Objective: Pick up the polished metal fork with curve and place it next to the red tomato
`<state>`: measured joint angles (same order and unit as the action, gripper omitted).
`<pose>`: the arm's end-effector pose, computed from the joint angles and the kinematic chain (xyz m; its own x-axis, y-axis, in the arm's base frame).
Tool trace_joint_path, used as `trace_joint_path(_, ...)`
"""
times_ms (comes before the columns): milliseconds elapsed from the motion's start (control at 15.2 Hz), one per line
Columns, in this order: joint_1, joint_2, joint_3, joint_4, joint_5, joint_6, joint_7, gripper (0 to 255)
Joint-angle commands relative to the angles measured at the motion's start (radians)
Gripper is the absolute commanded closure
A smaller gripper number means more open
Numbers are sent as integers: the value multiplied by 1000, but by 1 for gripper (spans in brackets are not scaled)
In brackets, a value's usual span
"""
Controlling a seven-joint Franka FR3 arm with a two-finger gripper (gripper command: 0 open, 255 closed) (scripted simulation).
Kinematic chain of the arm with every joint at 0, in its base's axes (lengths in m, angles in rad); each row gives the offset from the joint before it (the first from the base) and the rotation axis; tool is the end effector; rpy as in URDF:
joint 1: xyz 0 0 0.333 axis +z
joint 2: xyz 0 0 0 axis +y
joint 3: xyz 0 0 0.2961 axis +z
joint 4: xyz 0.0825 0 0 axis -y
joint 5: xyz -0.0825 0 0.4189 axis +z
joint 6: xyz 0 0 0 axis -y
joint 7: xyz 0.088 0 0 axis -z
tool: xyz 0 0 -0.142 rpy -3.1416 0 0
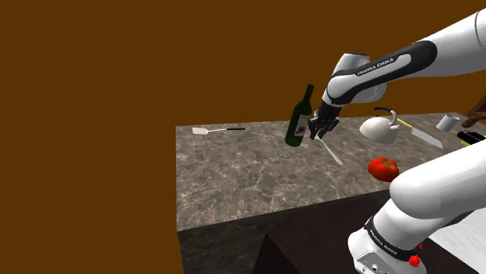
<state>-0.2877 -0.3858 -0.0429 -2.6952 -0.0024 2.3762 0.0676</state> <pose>0.4051 -0.1368 0.2814 0.9212 -0.3836 0.0653 -0.3832 -0.9235 -0.0188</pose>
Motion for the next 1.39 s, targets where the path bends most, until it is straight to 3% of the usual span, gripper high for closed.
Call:
trace_joint_path(0, -30, -16, -42, -12, -18, -4, -58, 255)
trace_joint_path(924, -211, 20, -336, 48, -120, -24, -449, 255)
trace_joint_path(1320, -217, 85, -385, 48, -109, 41, -512, 255)
